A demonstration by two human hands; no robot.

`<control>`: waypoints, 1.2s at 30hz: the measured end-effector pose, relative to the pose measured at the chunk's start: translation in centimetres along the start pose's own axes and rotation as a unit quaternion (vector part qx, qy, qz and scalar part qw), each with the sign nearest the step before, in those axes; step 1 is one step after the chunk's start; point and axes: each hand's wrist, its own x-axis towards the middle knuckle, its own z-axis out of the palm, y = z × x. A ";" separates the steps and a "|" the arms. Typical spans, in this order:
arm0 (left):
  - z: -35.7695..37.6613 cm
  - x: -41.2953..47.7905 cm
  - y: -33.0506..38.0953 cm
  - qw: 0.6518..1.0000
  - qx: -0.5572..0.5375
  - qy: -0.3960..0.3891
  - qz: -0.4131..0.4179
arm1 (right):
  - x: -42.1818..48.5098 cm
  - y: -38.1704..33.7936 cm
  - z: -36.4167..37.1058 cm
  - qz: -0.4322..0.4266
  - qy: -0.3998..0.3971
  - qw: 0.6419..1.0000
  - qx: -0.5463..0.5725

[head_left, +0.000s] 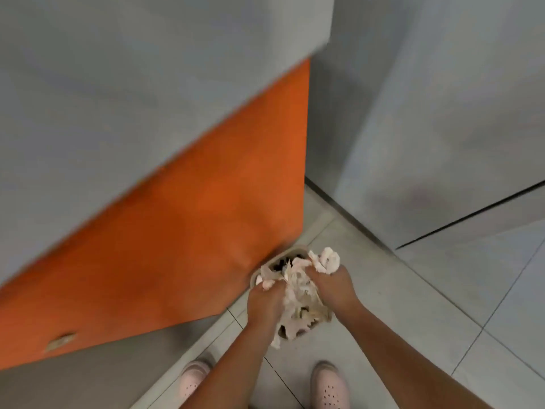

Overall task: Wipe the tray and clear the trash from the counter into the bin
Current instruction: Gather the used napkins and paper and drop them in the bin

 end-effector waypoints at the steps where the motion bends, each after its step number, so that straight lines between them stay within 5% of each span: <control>1: 1.1 2.4 -1.3 1.000 0.014 0.000 0.001 | 2.5 2.0 0.8 -0.003 0.001 1.000 -0.031; 8: 5.2 15.6 -10.3 0.961 0.226 -0.048 0.153 | 13.5 12.8 4.9 -0.065 -0.104 0.954 -0.273; 12: 4.5 18.7 -14.3 0.781 0.546 -0.114 0.280 | 16.1 17.0 5.1 -0.098 -0.125 0.856 -0.492; 17: 6.0 20.7 -13.4 0.719 0.654 -0.070 0.223 | 18.9 16.7 6.4 -0.140 -0.082 0.730 -0.664; 22: 7.0 21.8 -13.3 0.570 0.770 -0.039 0.285 | 18.5 15.5 7.0 -0.146 -0.074 0.681 -0.714; 24: 6.8 21.4 -12.9 0.581 0.761 -0.051 0.285 | 17.5 14.6 6.0 -0.138 -0.098 0.705 -0.689; 27: 5.5 19.8 -10.7 0.654 0.704 -0.079 0.267 | 15.7 12.0 4.1 -0.104 -0.148 0.772 -0.609; 30: 4.1 17.1 -7.7 0.690 0.668 -0.103 0.259 | 12.6 8.2 2.3 -0.094 -0.172 0.803 -0.563; 36: 0.3 6.0 -0.3 0.771 0.577 -0.086 0.255 | 5.0 0.2 0.3 -0.120 -0.144 0.886 -0.423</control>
